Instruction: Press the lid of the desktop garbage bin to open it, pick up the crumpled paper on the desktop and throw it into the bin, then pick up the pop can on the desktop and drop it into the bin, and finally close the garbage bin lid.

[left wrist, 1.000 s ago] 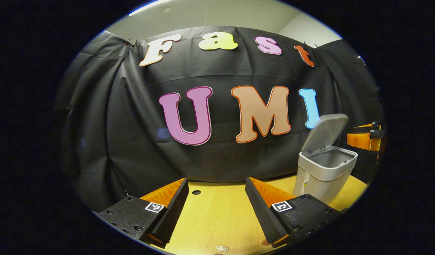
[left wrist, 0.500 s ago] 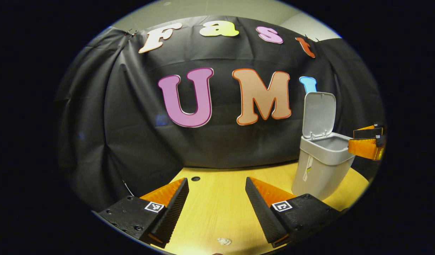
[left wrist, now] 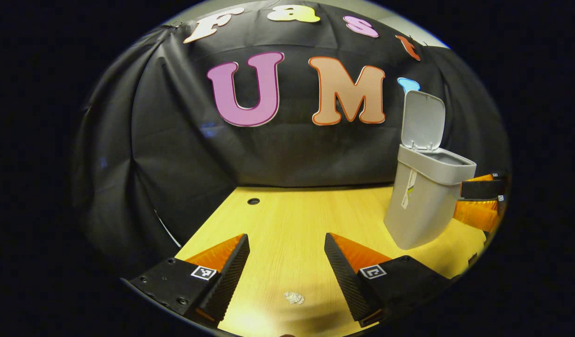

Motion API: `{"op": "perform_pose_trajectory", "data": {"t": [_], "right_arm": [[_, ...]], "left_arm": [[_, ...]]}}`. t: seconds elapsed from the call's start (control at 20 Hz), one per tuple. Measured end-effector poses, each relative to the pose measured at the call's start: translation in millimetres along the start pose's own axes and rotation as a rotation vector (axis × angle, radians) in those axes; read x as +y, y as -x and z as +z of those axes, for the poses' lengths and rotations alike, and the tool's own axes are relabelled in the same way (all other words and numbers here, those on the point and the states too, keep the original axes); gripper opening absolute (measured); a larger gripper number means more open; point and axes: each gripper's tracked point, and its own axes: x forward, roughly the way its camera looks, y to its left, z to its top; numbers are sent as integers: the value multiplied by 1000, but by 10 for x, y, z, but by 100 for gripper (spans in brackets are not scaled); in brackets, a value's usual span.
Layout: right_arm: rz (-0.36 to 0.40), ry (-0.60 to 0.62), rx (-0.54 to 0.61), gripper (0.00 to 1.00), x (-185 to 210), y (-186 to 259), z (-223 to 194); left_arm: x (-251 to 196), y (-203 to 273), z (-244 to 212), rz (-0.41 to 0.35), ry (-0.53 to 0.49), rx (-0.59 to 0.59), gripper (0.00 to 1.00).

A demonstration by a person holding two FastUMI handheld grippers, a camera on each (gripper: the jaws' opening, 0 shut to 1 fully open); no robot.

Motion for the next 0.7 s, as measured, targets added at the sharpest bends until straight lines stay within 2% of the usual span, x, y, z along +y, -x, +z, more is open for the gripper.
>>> {"op": "perform_pose_trajectory", "data": {"t": [0.25,0.6,0.65,0.7], "right_arm": [[32,11,82,89,175,-108,-435],[116,30,186,90,470,-269,-934],[122,31,200,88,500,-310,-981],[131,30,214,90,544,-340,-1062]], "left_arm": [[0,-54,-328,-20,1,82,94],[-20,-139,-789,-47,-12,186,95],[-17,-155,-849,-50,-13,203,95],[-24,-172,-928,-53,-12,222,95]]}}
